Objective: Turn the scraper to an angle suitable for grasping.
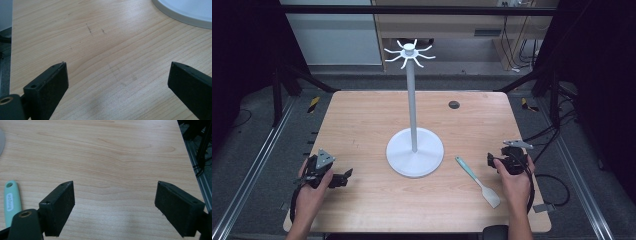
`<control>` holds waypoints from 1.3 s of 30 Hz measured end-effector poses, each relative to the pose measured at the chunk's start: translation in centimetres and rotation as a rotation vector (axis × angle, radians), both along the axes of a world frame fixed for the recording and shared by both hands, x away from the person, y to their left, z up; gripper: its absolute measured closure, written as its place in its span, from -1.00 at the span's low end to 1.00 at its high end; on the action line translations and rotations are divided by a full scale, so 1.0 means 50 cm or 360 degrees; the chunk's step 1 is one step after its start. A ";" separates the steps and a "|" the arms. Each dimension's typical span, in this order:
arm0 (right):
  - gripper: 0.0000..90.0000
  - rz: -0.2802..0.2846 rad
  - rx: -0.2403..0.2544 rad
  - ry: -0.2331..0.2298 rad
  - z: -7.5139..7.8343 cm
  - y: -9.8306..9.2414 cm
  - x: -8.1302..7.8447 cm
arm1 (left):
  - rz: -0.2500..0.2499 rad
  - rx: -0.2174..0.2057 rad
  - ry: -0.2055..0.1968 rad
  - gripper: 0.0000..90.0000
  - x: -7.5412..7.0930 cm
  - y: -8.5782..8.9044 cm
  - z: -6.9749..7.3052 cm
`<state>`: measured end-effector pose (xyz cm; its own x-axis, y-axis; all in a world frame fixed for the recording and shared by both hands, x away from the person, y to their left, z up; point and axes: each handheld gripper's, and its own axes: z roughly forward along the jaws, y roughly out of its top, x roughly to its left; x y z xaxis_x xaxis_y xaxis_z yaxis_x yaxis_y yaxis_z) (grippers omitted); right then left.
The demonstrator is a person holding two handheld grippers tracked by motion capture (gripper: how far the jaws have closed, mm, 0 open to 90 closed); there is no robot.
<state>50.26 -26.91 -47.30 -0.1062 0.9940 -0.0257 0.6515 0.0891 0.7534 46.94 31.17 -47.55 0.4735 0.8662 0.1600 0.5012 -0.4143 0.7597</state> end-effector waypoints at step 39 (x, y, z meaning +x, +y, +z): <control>1.00 0.0553 -0.0102 0.0231 -0.018 0.151 0.033 | -0.0018 0.0025 0.0005 -0.93 0.000 -0.005 0.000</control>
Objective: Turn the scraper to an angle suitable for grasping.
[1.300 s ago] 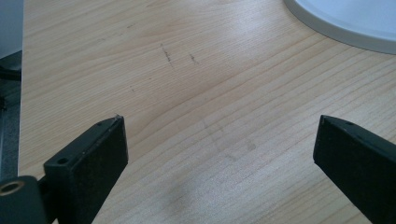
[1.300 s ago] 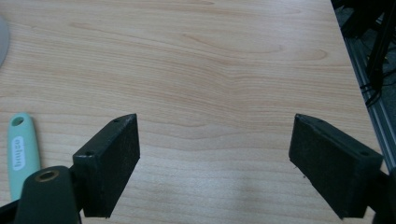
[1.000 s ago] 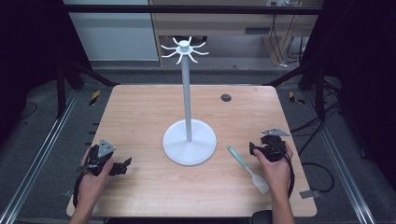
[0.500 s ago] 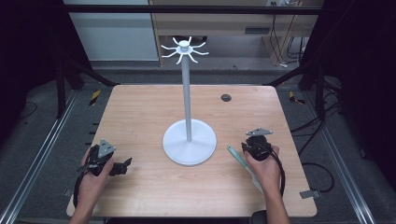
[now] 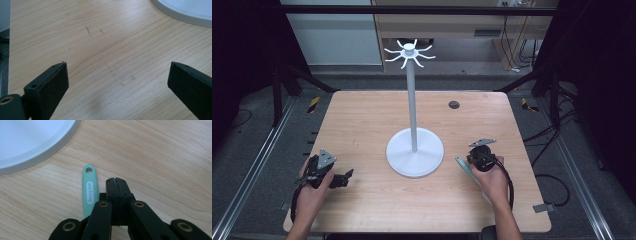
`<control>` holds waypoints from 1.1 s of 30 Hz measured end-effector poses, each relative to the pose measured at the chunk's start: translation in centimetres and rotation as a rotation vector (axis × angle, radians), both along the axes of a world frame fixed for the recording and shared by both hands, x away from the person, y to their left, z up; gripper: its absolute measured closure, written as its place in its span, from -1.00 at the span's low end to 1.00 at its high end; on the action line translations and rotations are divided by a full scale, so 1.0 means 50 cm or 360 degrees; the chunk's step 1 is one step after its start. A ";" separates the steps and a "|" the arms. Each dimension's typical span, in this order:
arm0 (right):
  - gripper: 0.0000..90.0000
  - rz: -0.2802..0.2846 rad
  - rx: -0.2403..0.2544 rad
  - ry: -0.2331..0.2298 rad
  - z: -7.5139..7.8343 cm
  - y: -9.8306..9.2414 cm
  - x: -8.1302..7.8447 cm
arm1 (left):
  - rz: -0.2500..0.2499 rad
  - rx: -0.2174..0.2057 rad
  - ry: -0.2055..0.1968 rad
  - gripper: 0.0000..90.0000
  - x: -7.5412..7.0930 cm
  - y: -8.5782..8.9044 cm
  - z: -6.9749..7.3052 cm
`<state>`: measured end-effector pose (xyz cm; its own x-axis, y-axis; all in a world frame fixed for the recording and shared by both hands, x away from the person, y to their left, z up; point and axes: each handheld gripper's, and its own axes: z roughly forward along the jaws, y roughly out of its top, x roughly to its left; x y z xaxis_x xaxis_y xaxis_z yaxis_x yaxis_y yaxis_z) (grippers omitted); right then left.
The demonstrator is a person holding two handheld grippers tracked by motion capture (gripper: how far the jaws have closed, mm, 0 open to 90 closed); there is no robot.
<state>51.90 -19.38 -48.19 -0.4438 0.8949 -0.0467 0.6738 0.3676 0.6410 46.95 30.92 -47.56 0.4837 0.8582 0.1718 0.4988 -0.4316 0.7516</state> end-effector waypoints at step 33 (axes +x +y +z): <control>1.00 0.0258 0.0044 0.0123 -0.001 0.052 -0.024 | -0.0004 0.0006 0.0002 -0.93 -0.001 -0.002 0.000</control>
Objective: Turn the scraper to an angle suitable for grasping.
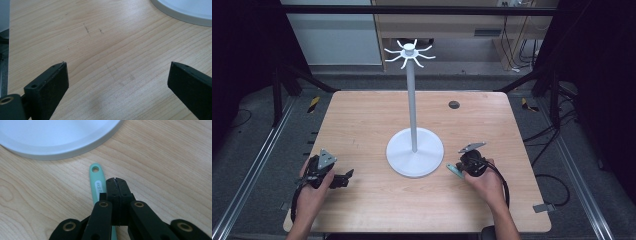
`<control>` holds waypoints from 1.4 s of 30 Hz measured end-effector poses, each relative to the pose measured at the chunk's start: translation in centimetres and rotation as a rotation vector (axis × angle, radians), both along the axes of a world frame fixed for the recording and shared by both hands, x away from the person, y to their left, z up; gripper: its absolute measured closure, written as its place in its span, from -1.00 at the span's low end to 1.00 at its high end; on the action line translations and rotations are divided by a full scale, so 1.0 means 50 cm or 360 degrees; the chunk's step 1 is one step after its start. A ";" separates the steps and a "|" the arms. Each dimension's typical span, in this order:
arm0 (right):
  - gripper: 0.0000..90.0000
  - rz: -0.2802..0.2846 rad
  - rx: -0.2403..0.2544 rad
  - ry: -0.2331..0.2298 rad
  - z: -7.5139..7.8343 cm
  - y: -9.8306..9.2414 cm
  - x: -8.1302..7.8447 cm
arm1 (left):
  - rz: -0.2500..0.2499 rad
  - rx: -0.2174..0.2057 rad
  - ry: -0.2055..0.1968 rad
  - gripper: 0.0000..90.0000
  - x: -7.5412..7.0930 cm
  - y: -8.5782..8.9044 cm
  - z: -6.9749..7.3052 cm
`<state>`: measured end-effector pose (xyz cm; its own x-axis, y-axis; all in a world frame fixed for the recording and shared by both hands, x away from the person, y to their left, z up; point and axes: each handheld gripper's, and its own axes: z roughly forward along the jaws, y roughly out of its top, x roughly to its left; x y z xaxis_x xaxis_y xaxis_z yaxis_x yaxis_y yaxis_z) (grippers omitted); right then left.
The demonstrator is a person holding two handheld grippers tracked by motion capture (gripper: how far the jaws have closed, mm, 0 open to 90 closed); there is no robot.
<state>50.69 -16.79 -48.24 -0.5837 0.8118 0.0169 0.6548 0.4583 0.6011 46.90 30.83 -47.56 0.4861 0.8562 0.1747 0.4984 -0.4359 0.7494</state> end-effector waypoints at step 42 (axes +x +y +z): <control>0.91 0.0171 -0.0227 0.0080 0.075 0.031 0.003 | 0.0003 0.0000 0.0007 -0.93 -0.006 0.002 -0.001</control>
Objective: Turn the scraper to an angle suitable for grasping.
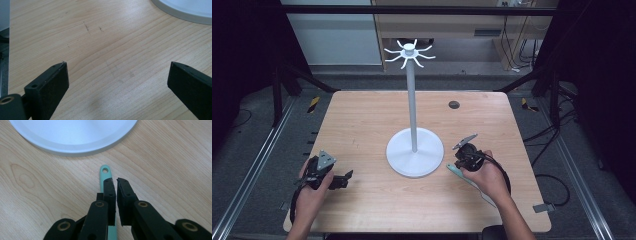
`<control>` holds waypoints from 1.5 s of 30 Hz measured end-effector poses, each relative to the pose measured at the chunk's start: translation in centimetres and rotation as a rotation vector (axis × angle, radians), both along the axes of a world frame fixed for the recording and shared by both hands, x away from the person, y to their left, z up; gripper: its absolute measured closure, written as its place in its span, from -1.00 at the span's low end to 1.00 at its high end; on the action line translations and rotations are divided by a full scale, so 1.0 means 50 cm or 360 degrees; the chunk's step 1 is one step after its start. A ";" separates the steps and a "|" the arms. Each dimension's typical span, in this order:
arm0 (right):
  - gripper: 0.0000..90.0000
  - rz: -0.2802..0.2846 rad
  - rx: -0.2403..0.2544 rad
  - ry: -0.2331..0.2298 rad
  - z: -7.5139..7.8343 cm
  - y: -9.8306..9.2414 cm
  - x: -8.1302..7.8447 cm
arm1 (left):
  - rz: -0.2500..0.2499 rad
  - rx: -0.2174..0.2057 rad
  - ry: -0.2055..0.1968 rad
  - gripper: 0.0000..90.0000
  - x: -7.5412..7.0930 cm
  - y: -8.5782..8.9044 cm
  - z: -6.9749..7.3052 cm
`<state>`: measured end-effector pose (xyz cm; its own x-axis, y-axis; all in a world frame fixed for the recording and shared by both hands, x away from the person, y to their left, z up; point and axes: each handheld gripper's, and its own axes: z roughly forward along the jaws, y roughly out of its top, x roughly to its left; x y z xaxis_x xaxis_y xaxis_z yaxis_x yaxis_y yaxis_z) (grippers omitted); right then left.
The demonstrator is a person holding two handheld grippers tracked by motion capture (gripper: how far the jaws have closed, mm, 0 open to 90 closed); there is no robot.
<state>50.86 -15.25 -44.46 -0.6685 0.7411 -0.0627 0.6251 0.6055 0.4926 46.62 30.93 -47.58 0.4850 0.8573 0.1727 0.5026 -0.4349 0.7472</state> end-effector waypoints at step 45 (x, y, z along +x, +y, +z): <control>0.45 0.0026 -0.0151 0.0246 -0.034 0.030 0.033 | -0.0011 0.0000 0.0009 -0.93 0.000 -0.001 0.000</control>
